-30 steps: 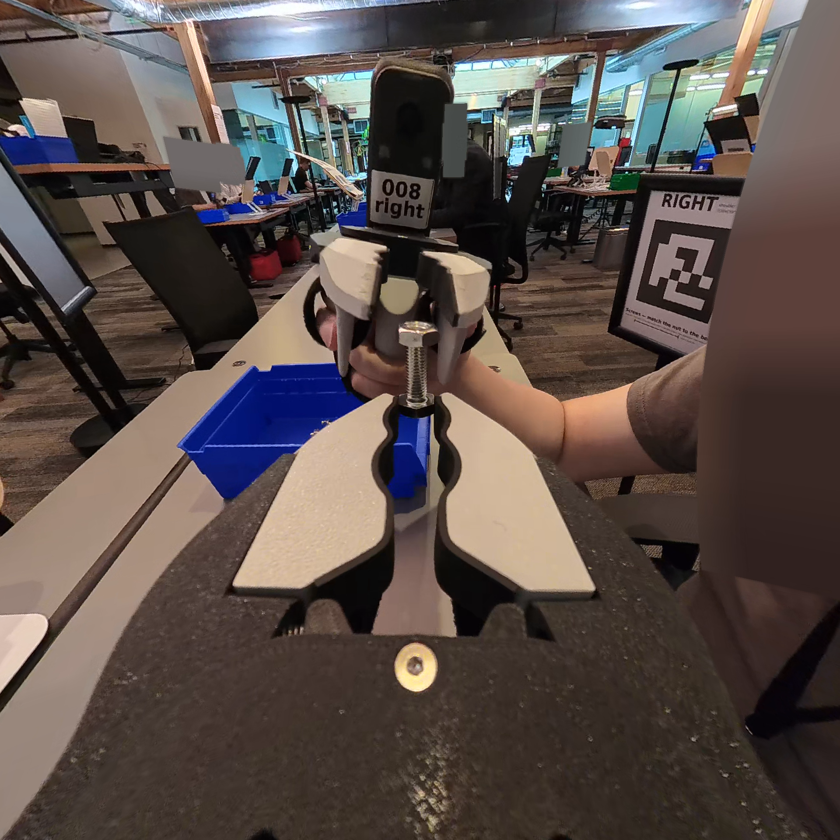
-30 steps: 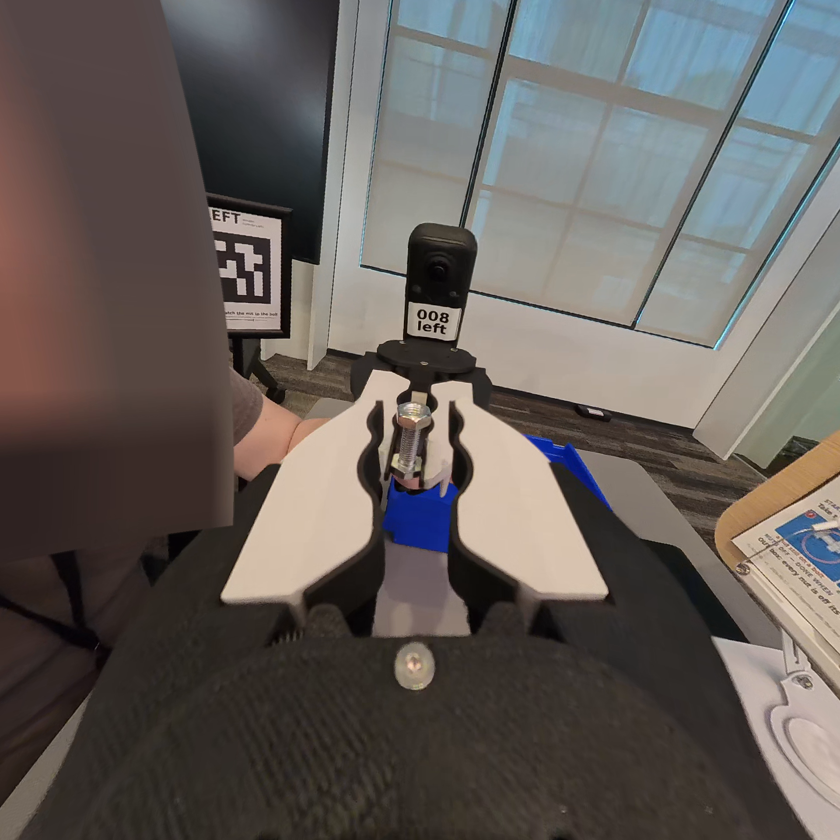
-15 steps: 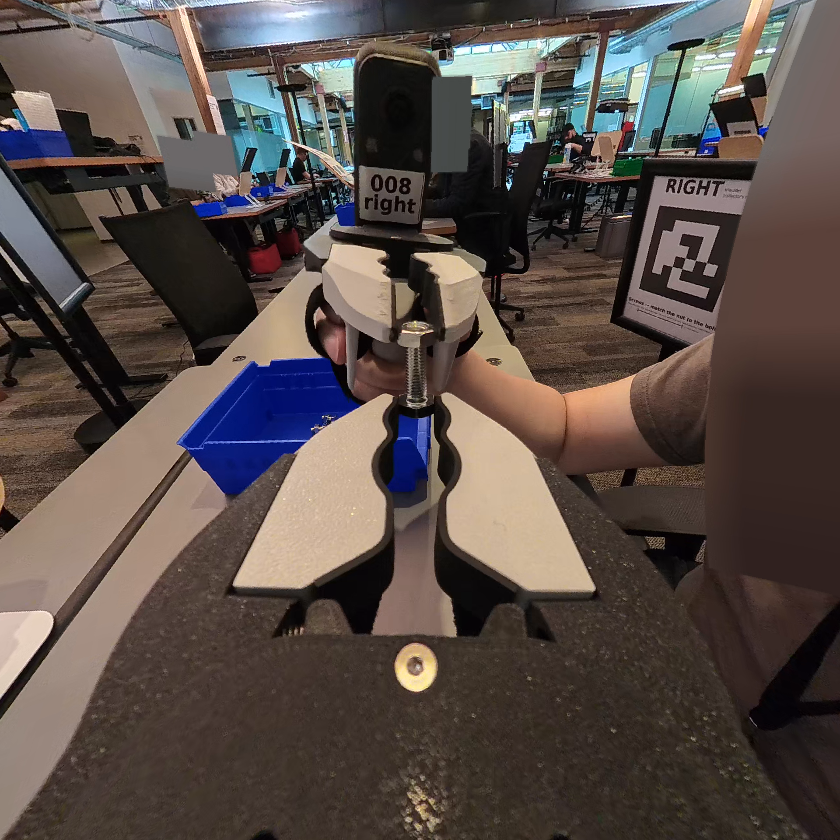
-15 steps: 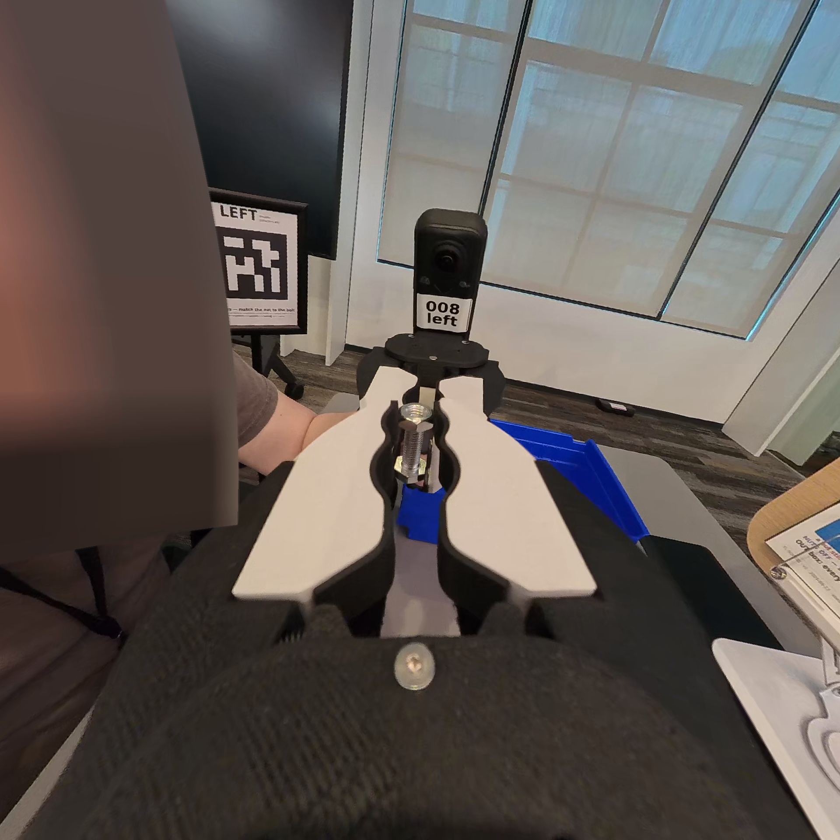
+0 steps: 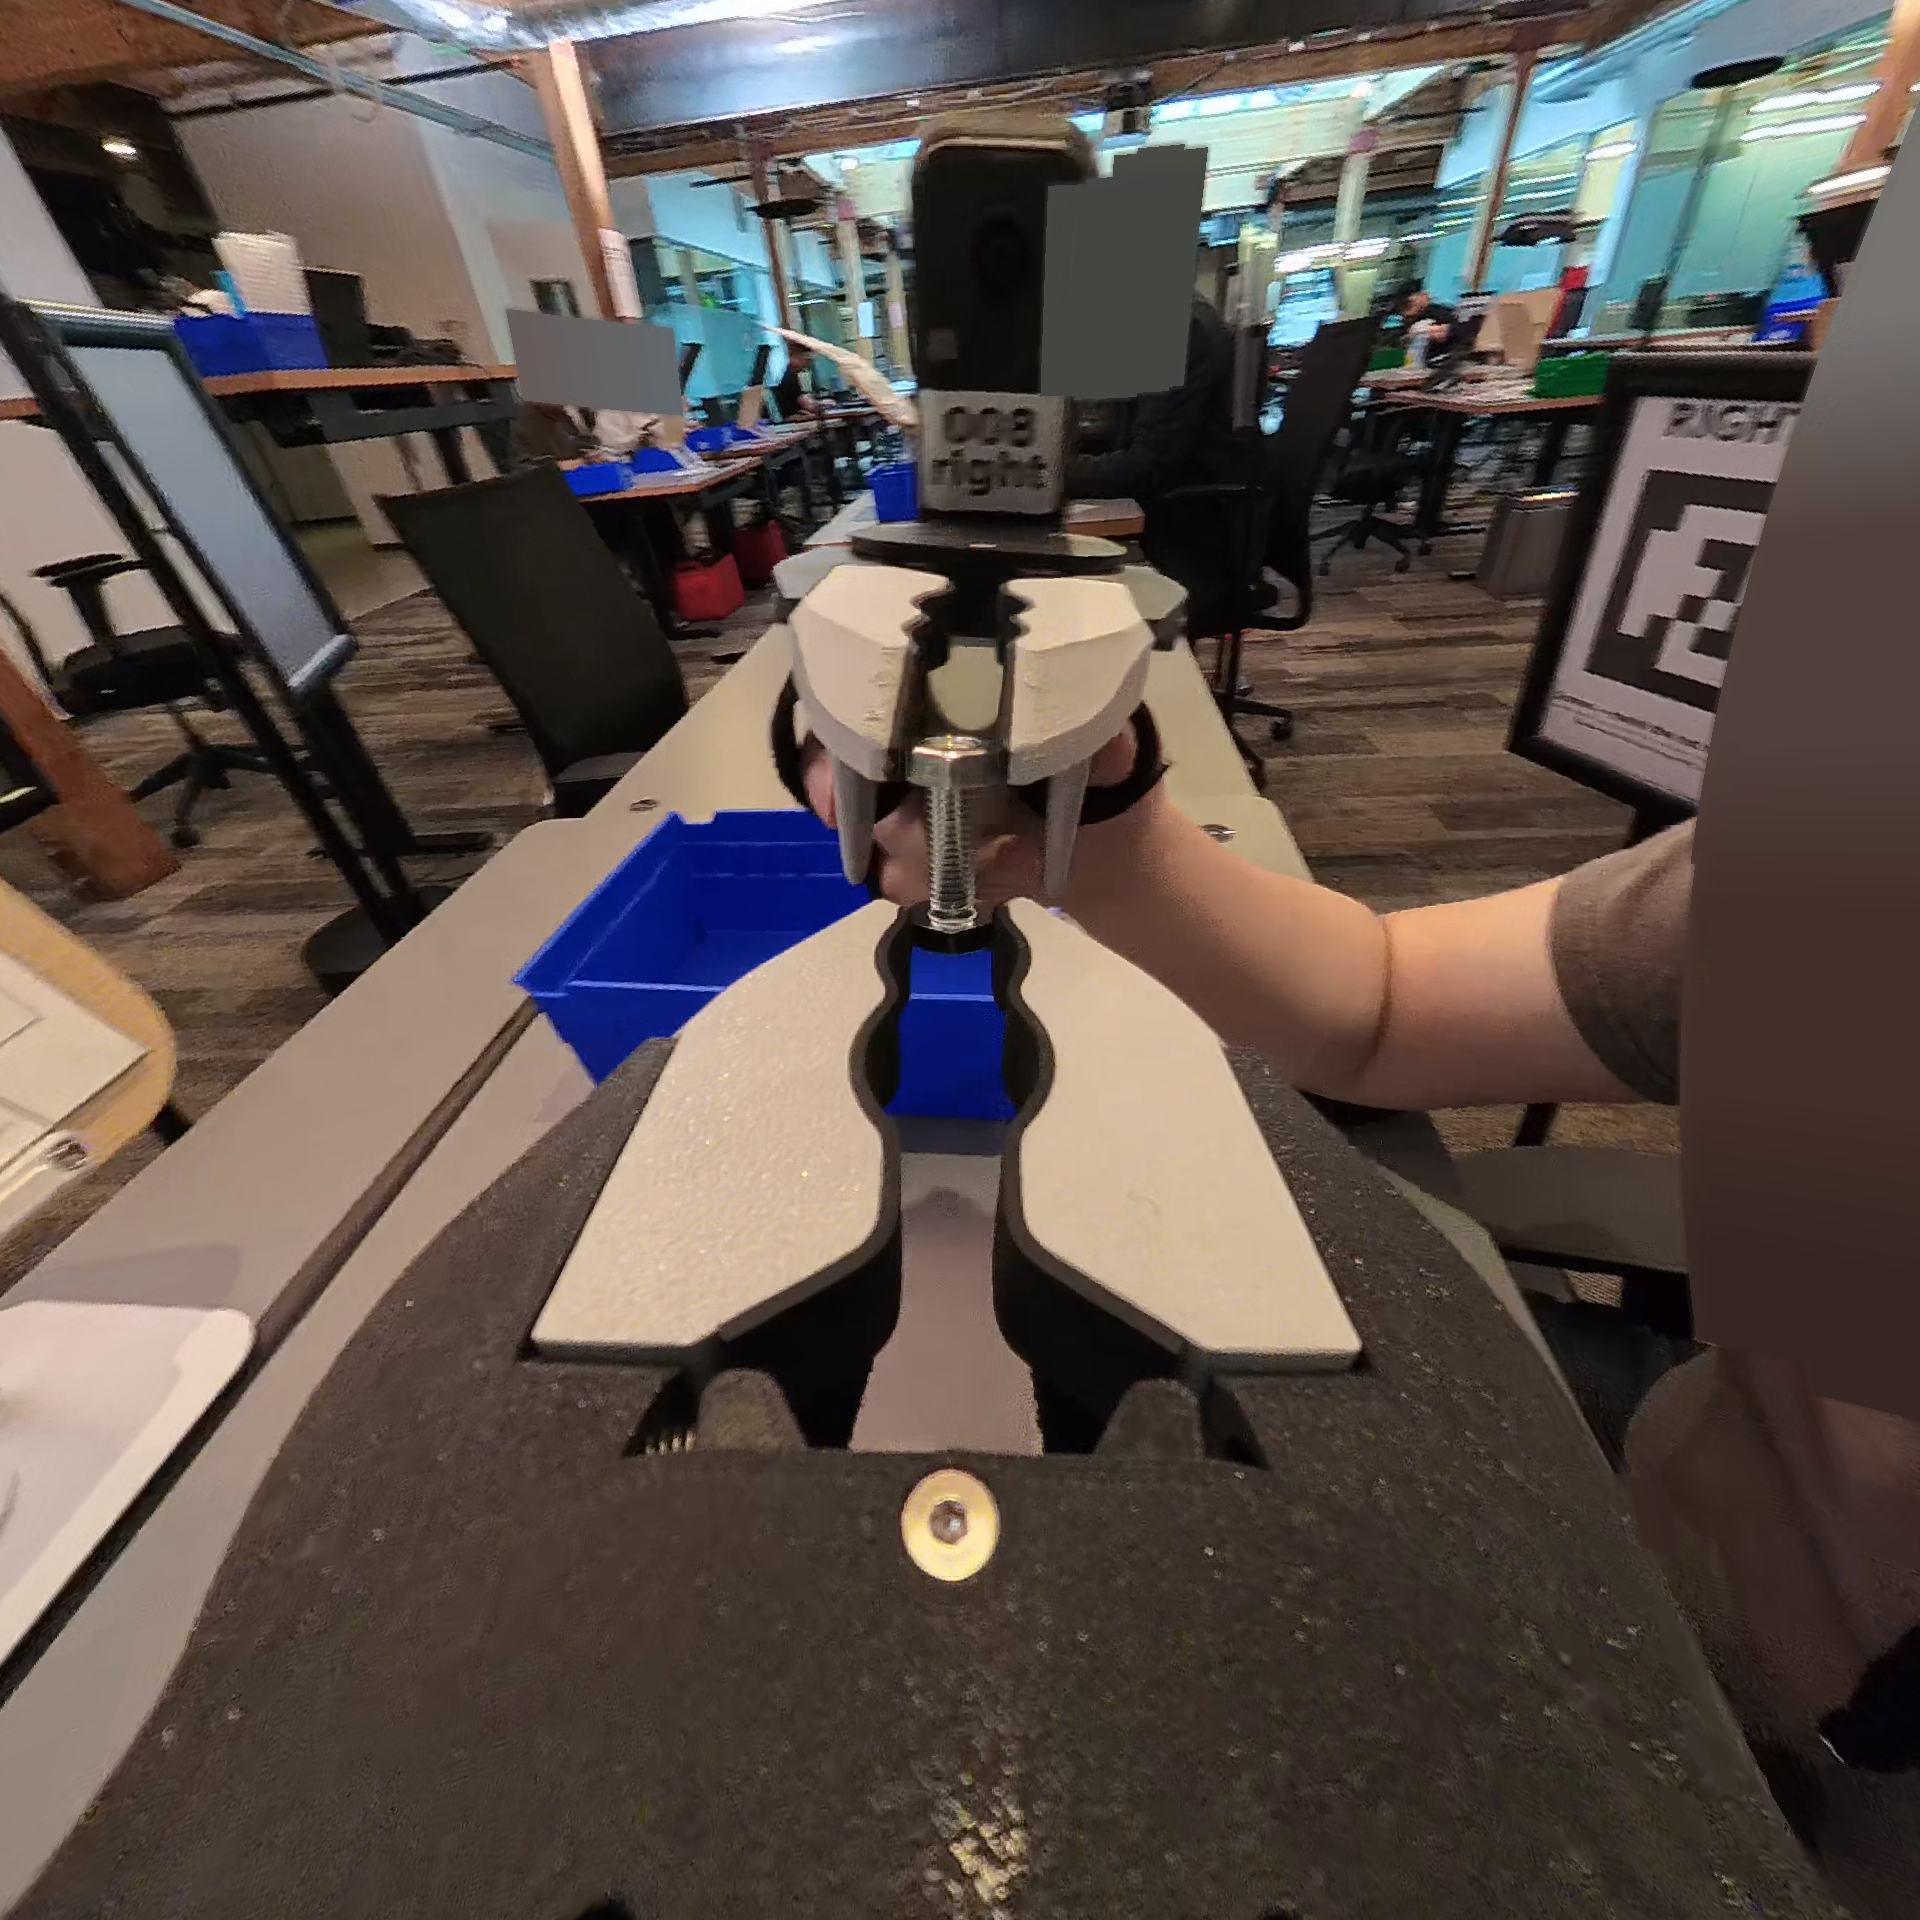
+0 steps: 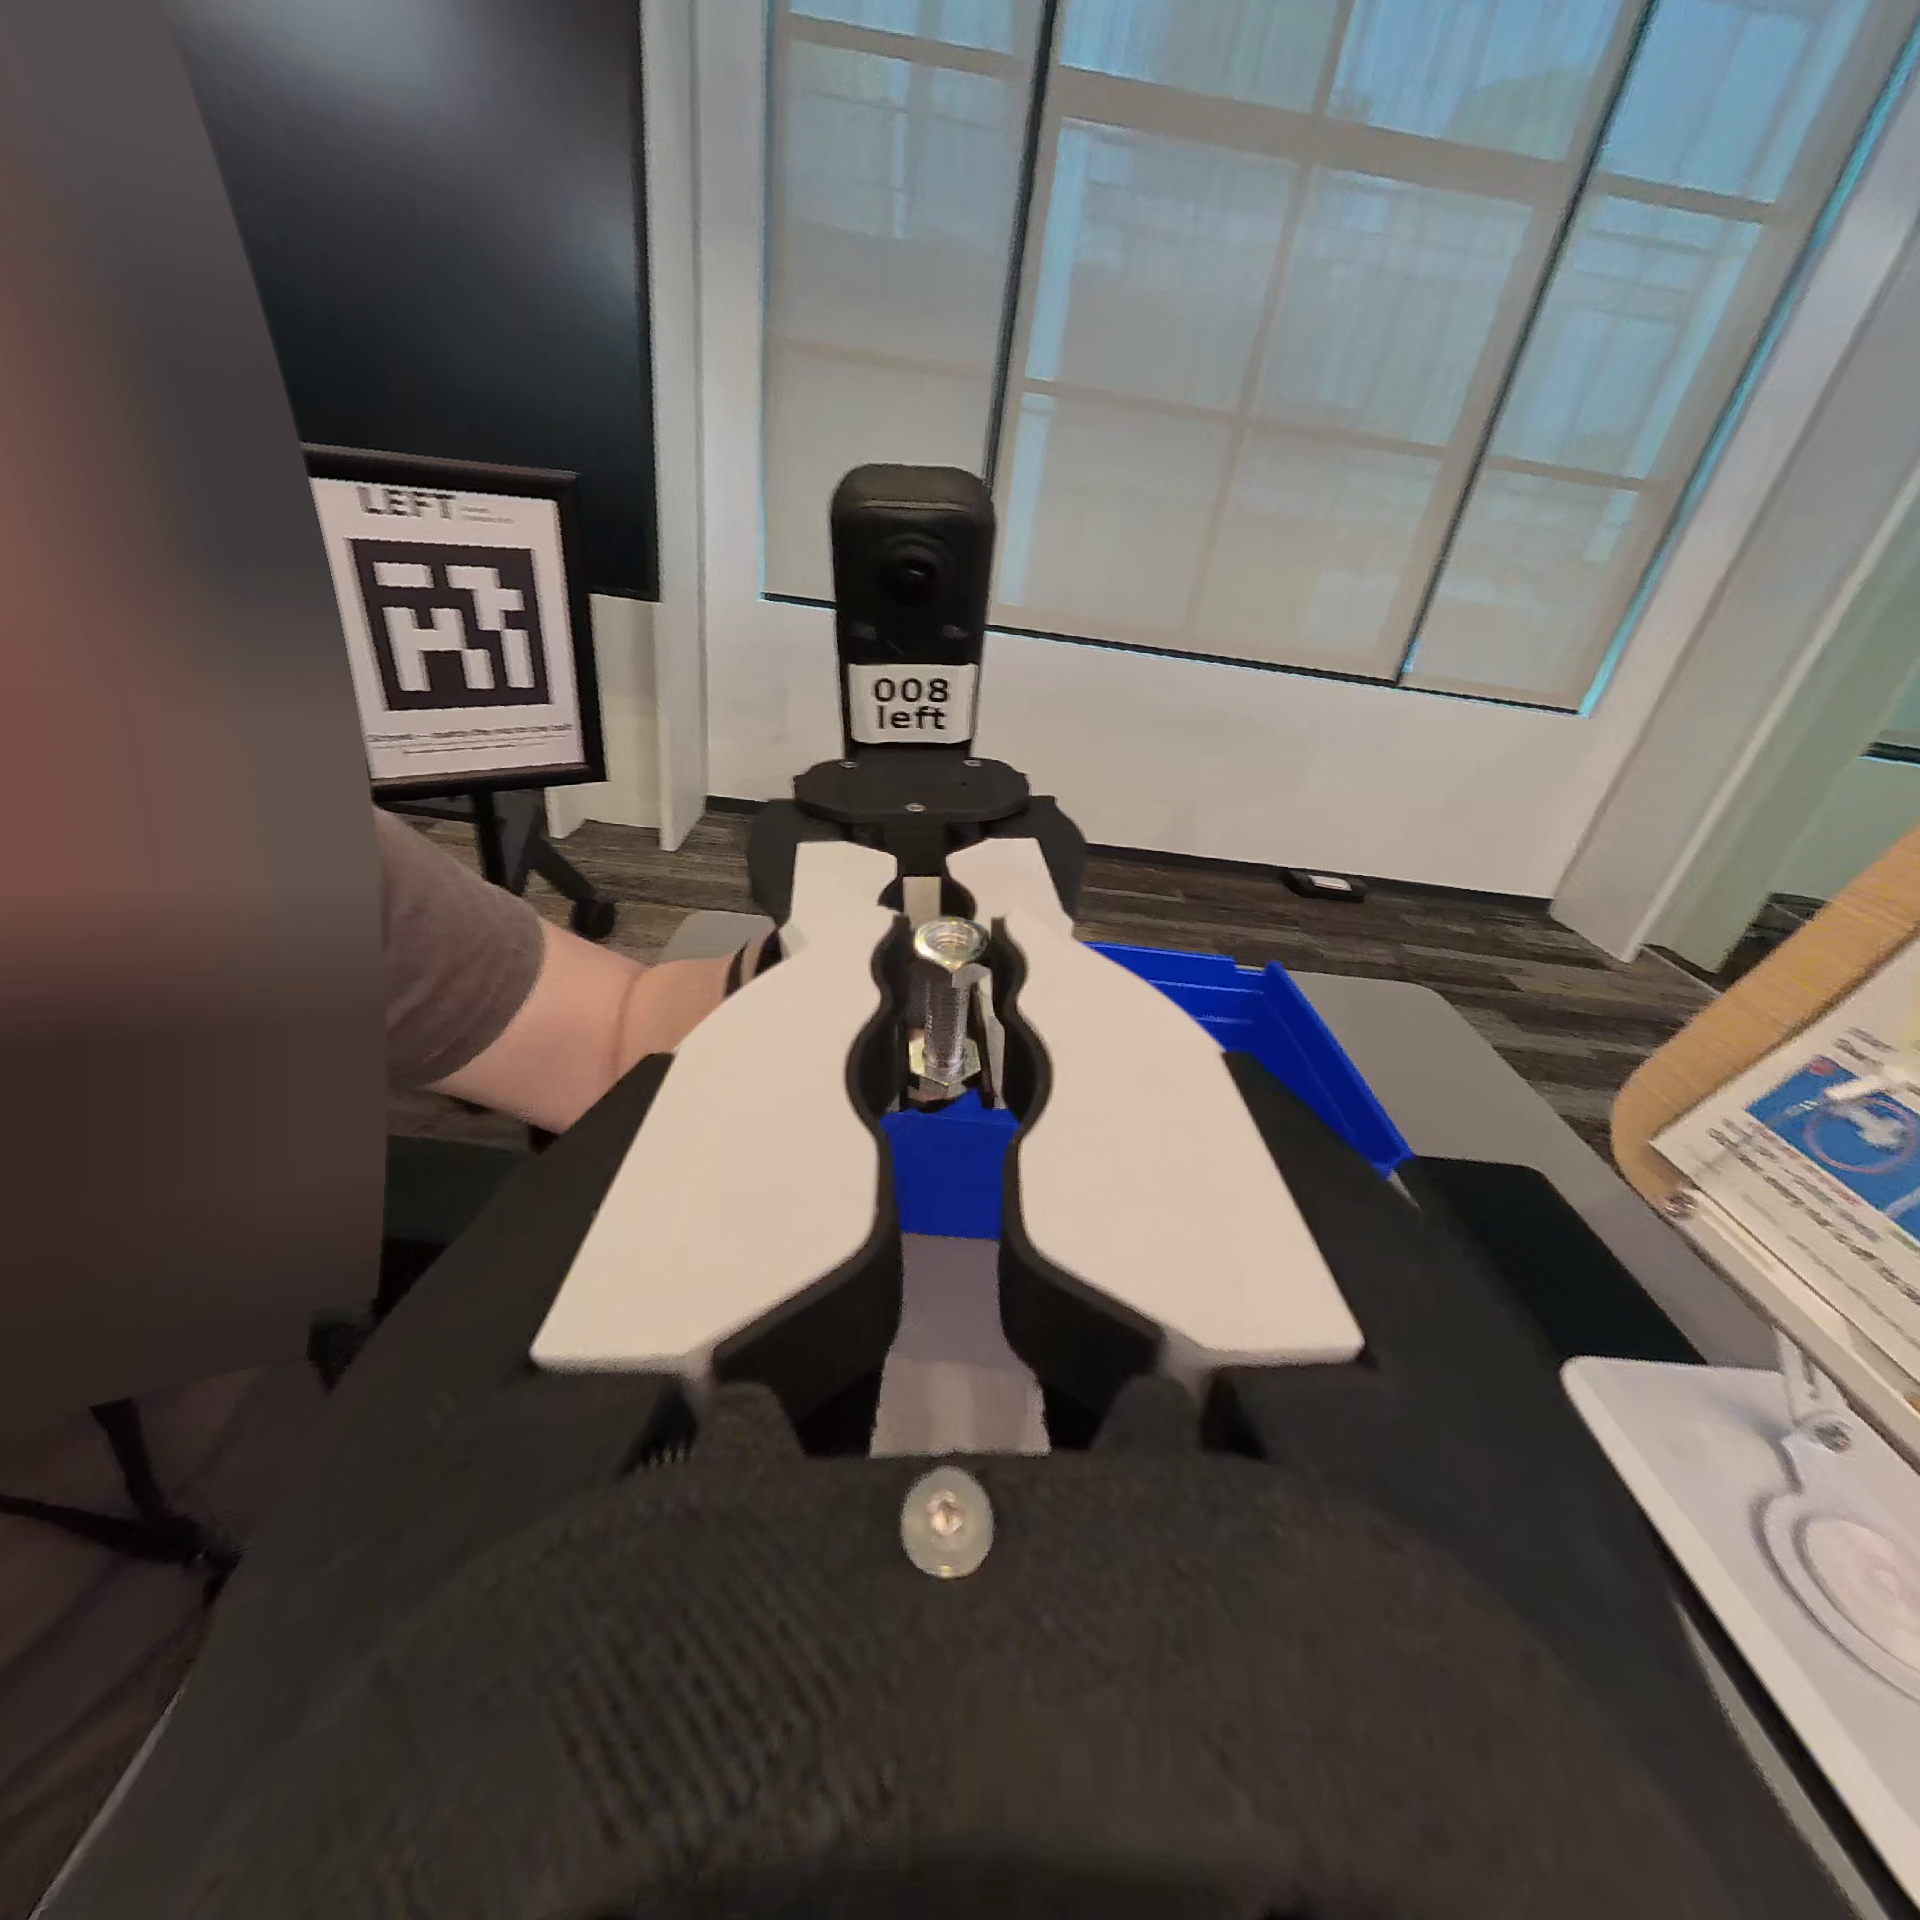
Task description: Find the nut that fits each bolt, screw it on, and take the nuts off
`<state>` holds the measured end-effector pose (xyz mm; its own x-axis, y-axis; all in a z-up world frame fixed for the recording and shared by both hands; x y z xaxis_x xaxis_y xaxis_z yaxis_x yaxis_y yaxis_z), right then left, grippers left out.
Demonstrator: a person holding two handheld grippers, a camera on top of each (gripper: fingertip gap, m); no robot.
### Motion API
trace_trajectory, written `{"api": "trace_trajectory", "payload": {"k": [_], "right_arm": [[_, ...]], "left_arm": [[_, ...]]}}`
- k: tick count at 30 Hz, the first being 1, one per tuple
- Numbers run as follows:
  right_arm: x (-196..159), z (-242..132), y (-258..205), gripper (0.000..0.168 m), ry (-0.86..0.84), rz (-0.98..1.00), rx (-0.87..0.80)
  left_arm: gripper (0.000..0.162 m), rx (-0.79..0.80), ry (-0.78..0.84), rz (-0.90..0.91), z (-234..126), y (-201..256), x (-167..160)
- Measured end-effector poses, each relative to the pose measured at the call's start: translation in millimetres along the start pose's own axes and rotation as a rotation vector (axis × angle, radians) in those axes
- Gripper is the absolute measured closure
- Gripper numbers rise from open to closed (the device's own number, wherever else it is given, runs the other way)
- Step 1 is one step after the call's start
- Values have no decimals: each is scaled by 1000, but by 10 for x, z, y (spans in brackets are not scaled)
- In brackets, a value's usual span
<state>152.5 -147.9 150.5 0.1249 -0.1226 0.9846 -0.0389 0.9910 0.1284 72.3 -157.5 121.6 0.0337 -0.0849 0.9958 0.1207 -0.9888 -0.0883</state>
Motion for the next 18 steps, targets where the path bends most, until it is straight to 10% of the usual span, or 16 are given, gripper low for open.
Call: {"api": "trace_trajectory", "payload": {"k": [18], "right_arm": [[-80, 76, 163, 153, -50, 94, -314]], "left_arm": [[148, 216, -48, 37, -33, -206, -58]]}}
Point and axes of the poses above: each gripper's, where its closed fingertips meet, z out along the fingers, x out of its top, y = z × x across the jaws, the point moved 5 cm from there along -z, back along the fingers, and after that the axes turned 2 degrees about y, right-handed, at the moved point
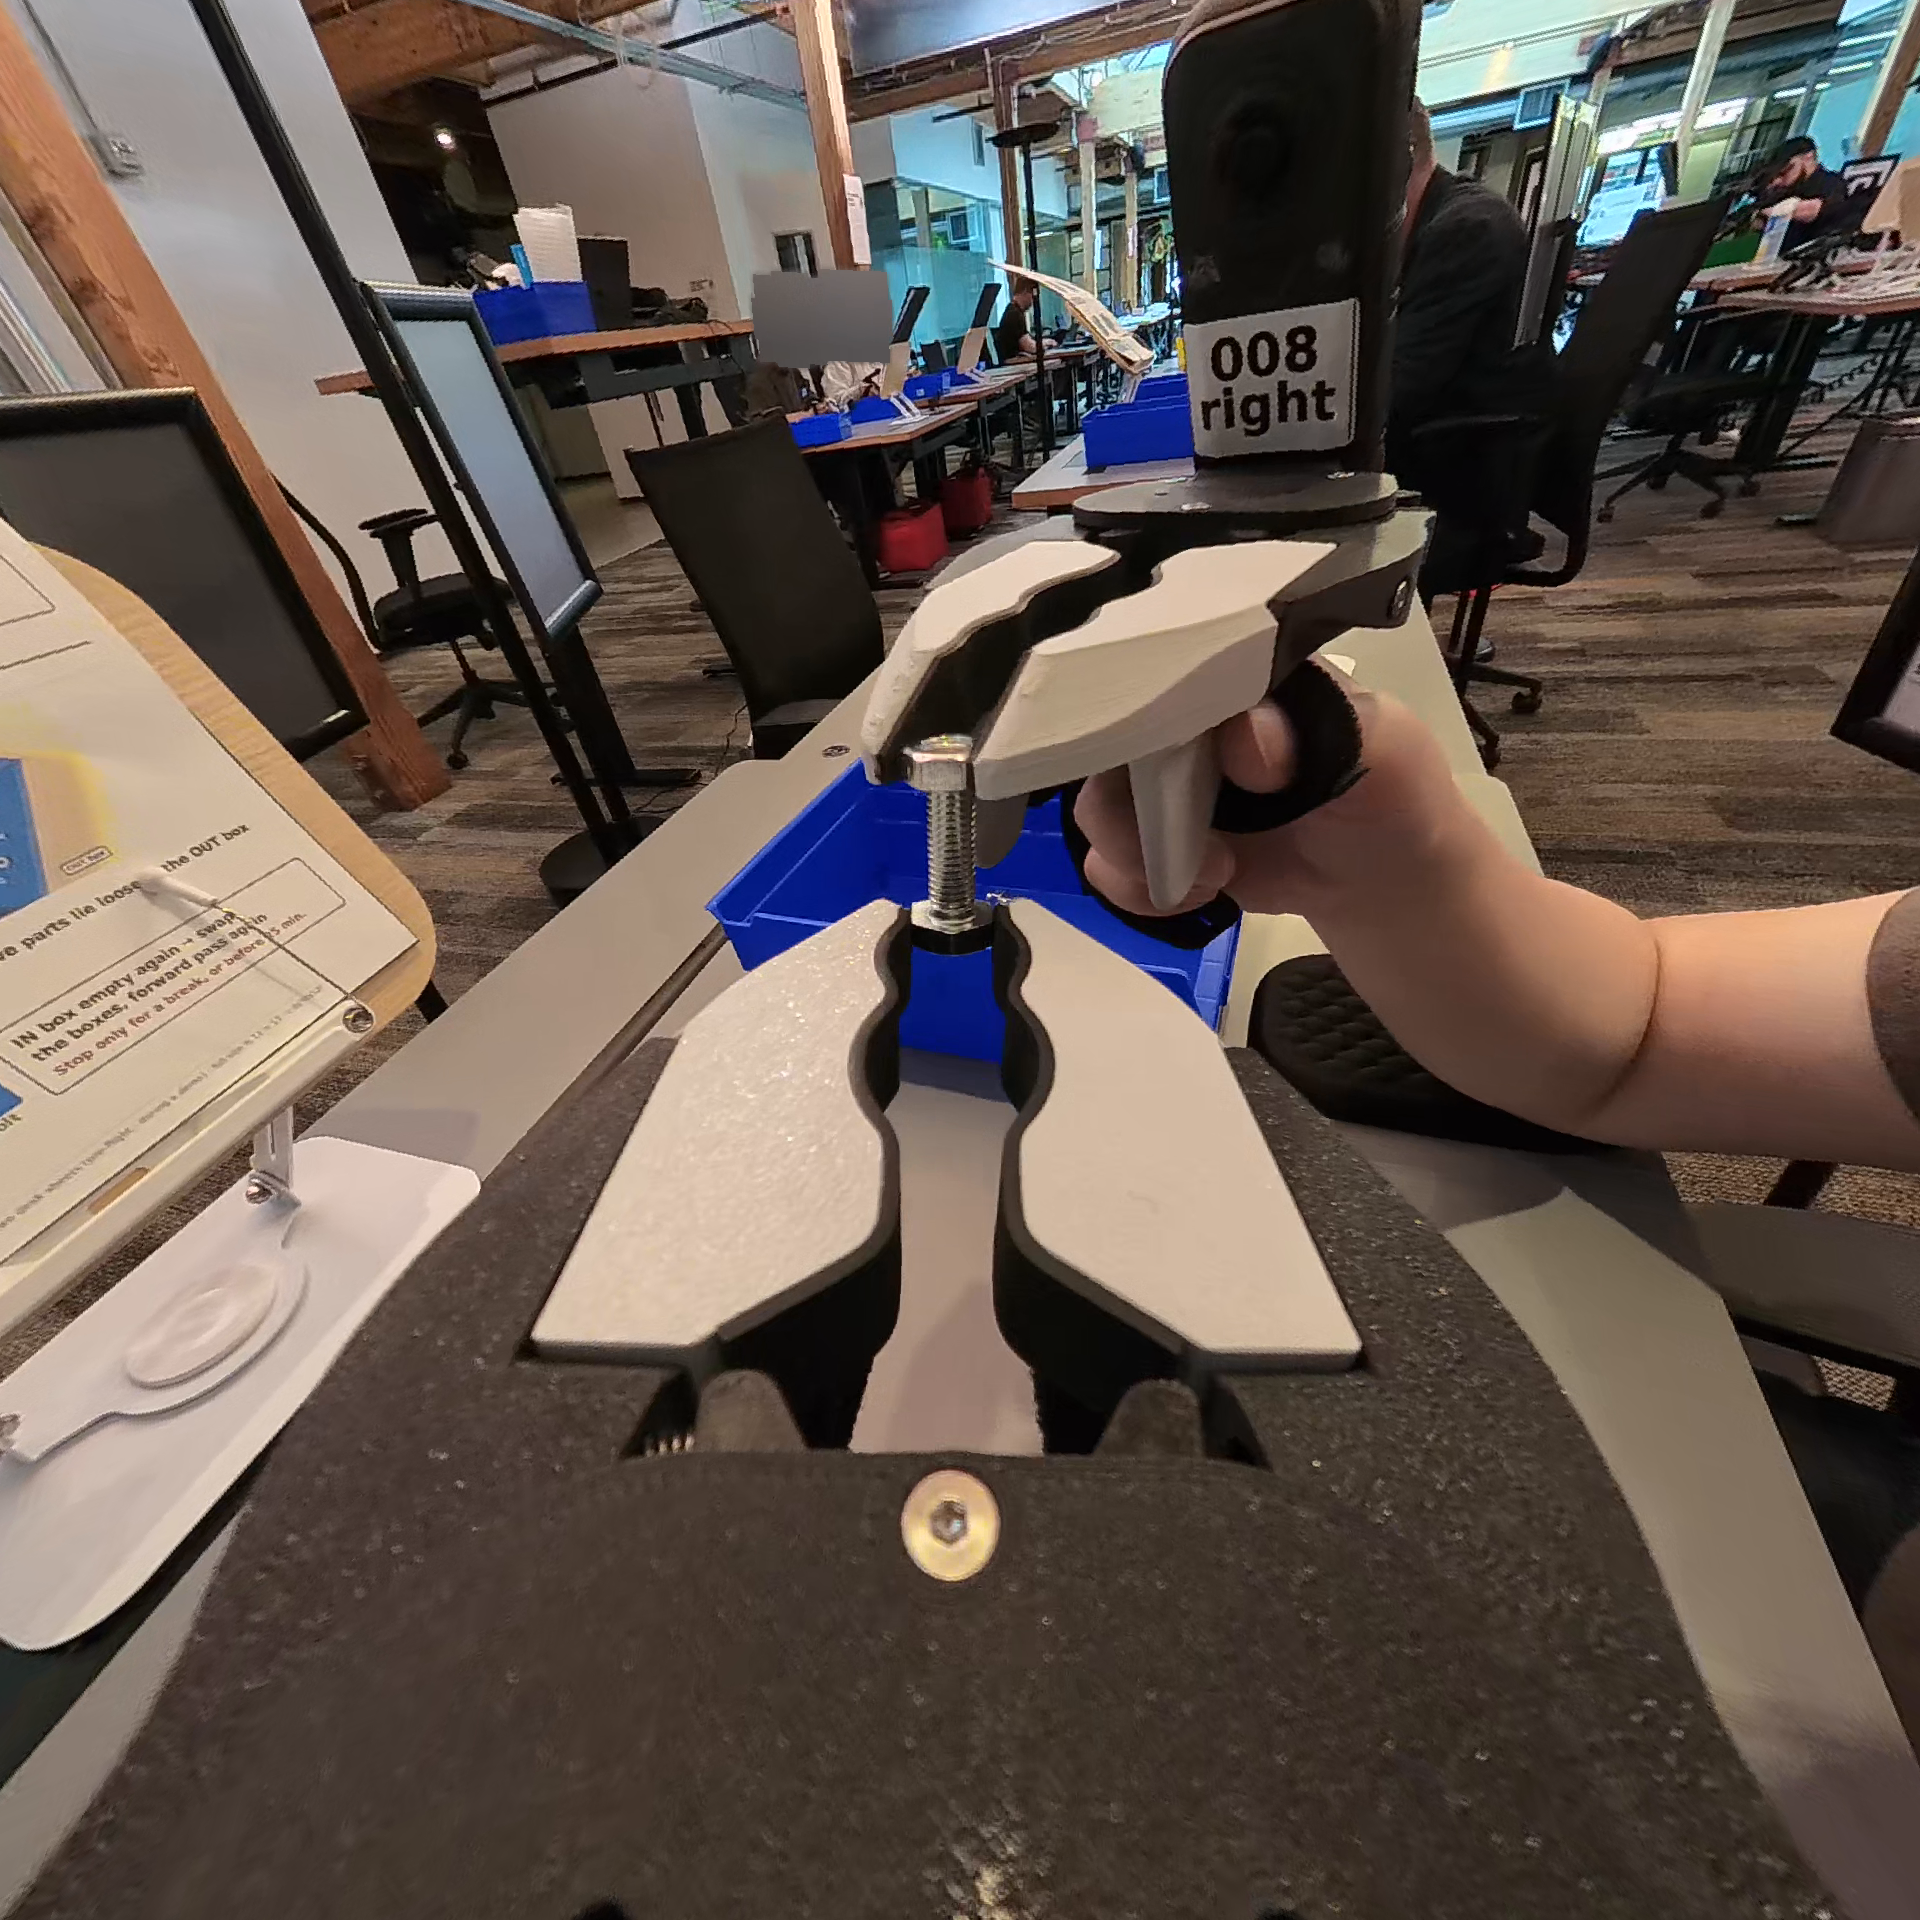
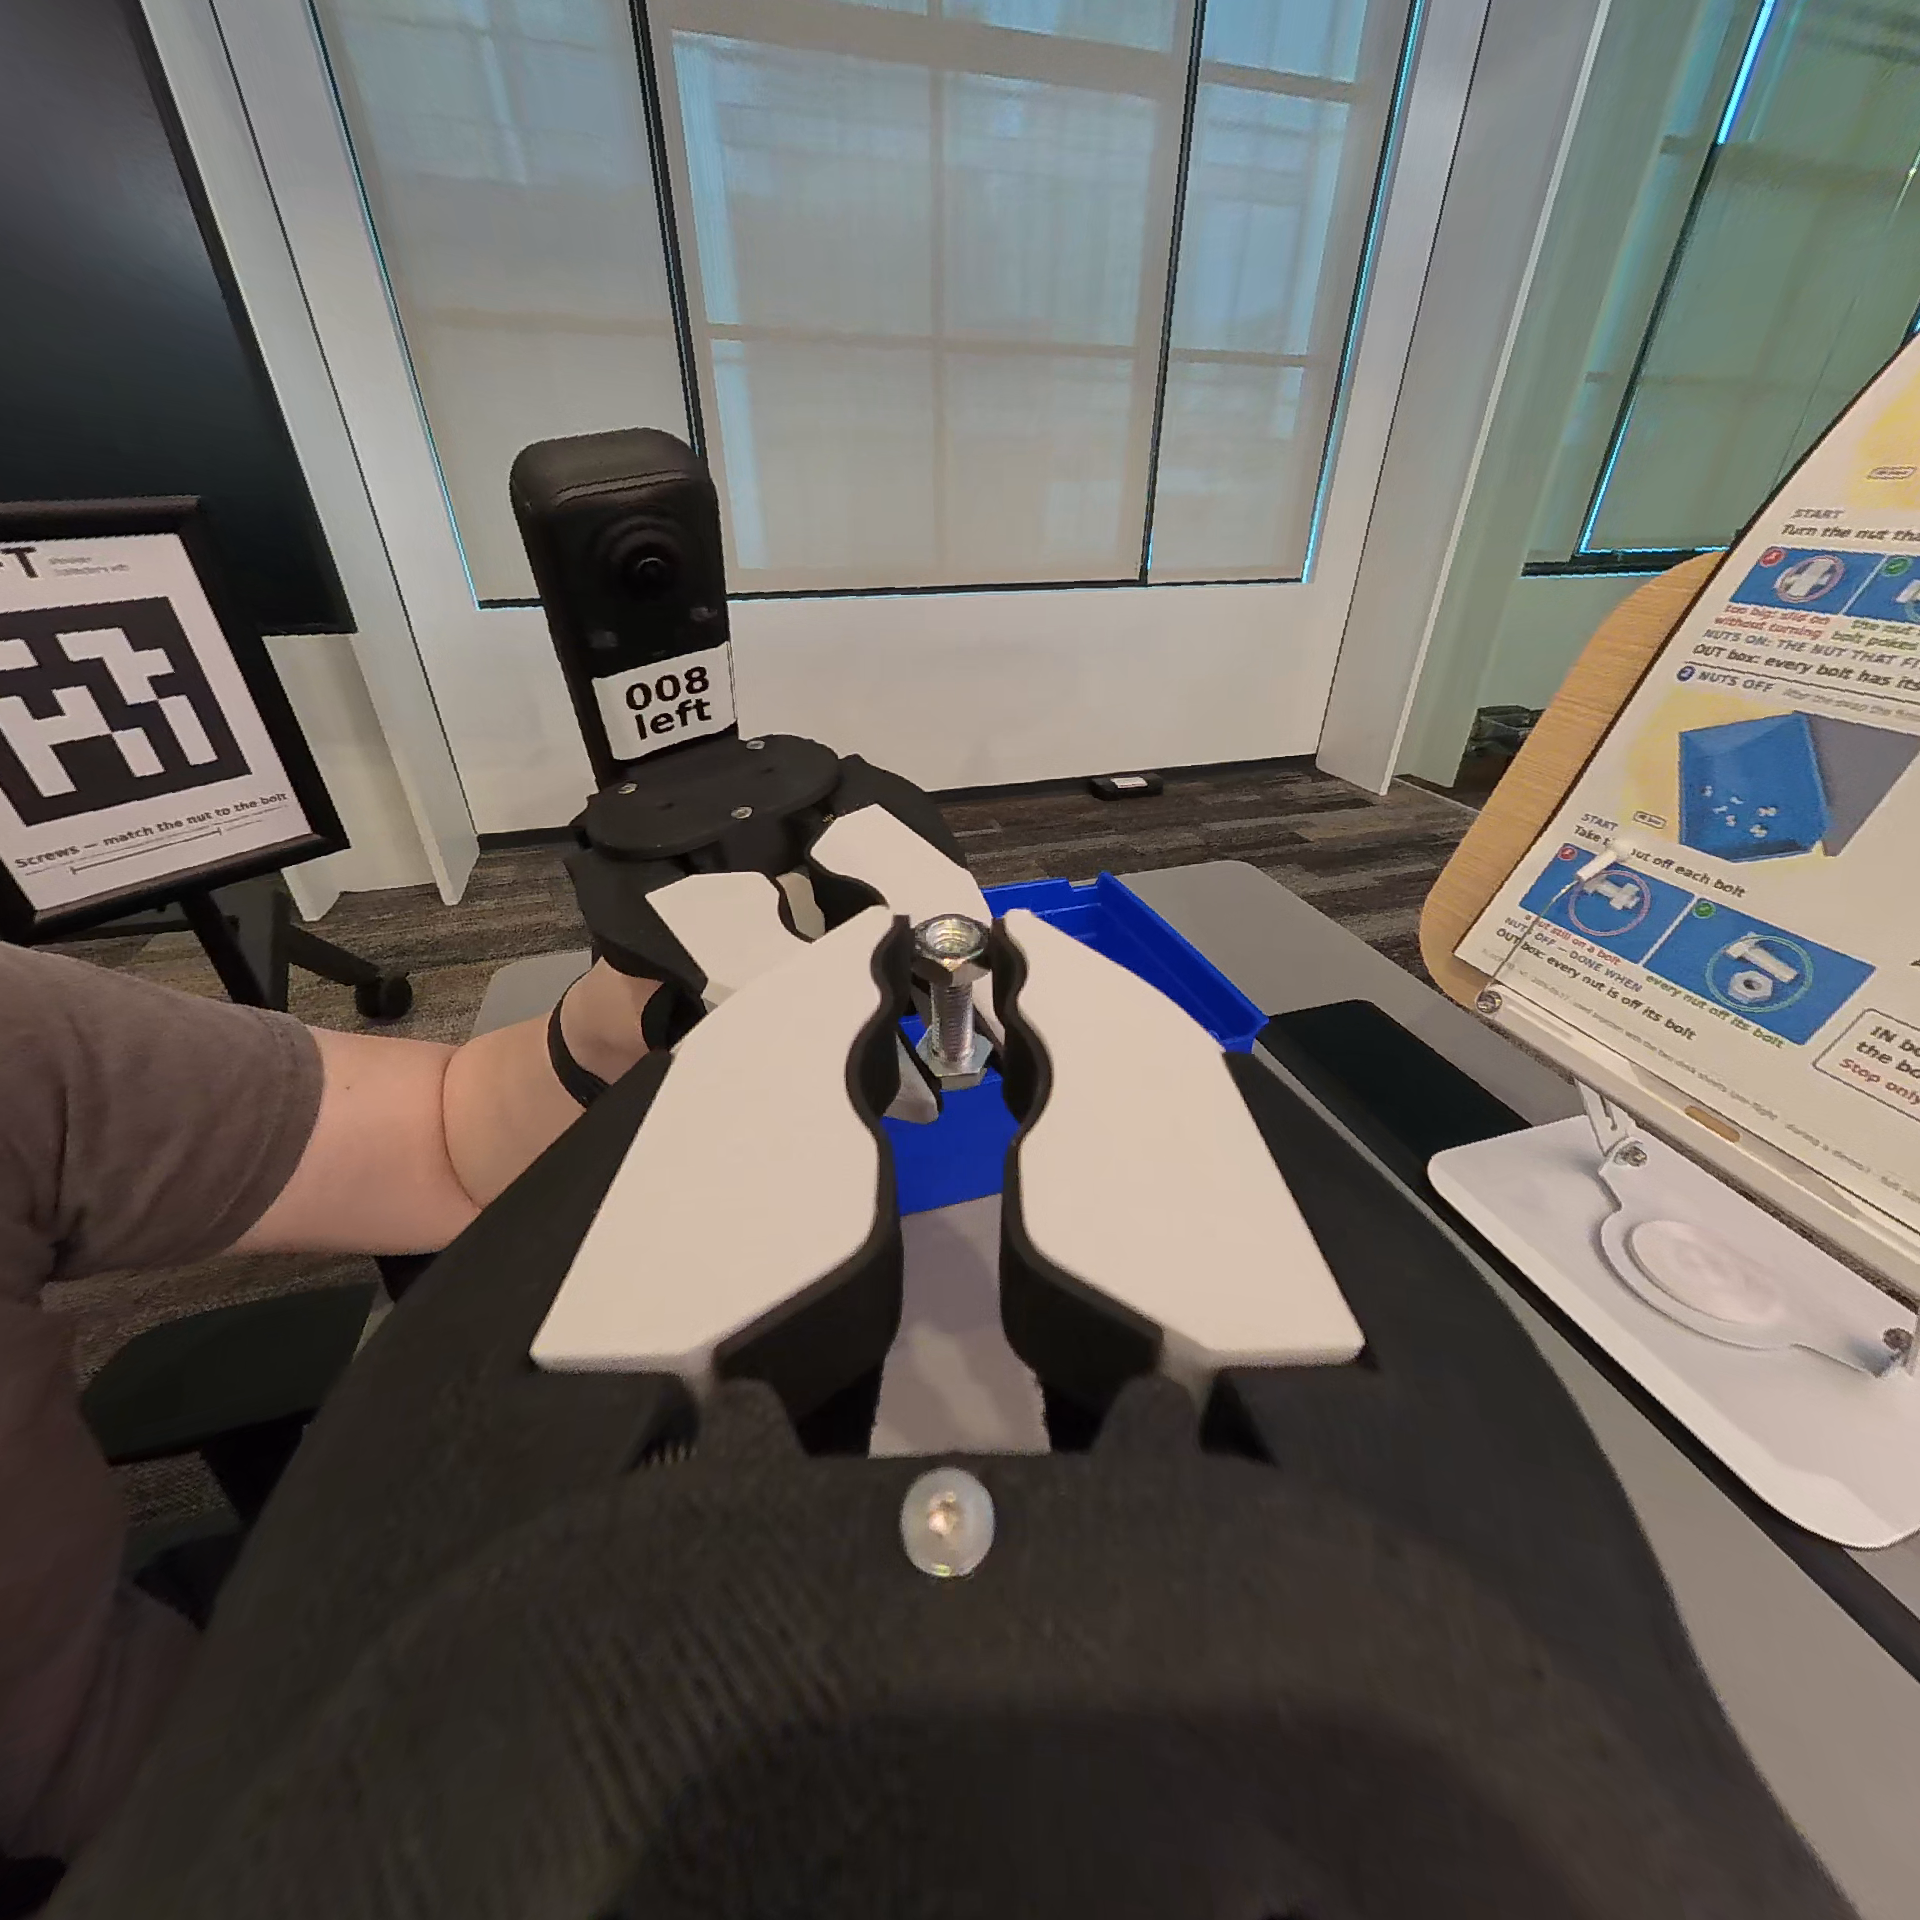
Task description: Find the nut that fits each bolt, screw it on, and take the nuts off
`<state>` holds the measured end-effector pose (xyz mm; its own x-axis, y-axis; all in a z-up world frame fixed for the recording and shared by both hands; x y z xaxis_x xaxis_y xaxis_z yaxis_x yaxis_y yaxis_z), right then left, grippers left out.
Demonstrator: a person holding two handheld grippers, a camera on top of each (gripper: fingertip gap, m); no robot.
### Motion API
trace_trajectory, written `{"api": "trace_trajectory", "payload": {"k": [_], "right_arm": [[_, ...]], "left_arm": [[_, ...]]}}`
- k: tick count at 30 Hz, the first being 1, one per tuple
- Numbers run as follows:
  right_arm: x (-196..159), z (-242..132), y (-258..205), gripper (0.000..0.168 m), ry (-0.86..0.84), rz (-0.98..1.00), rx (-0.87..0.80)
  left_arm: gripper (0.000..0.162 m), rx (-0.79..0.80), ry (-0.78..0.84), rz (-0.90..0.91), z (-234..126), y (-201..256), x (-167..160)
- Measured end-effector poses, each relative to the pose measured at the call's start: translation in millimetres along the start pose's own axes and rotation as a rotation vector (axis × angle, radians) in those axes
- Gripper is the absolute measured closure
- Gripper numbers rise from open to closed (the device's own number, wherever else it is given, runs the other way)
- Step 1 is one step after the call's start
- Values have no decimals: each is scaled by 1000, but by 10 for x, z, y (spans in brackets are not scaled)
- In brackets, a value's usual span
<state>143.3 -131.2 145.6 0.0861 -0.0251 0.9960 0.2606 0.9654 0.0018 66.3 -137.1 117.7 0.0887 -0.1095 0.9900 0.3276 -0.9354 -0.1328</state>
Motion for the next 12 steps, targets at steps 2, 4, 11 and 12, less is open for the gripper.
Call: {"api": "trace_trajectory", "payload": {"k": [2, 4, 11, 12], "right_arm": [[-3, 3, -4, 153, -2, -5, 4], [-4, 8, -8, 149, -4, -13, 6], [121, -91, -44, 131, 48, -110, 43], [134, -111, -44, 132, 62, -126, 58]], "left_arm": [[148, -4, -2, -1, 1, 5, 1], [148, -8, 2, -2, -1, 8, 5], [148, -60, 41, -45, -42, 28, 62], [148, -70, 52, -53, -52, 30, 74]]}}
Point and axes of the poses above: each gripper's, where its closed fingertips meet, z out along the fingers, x out of its top, y = z × x across the jaws, the point moved 5 cm from there along -z, back along the fingers, and after that the axes turned 2 degrees about y, right-handed, at the moved point
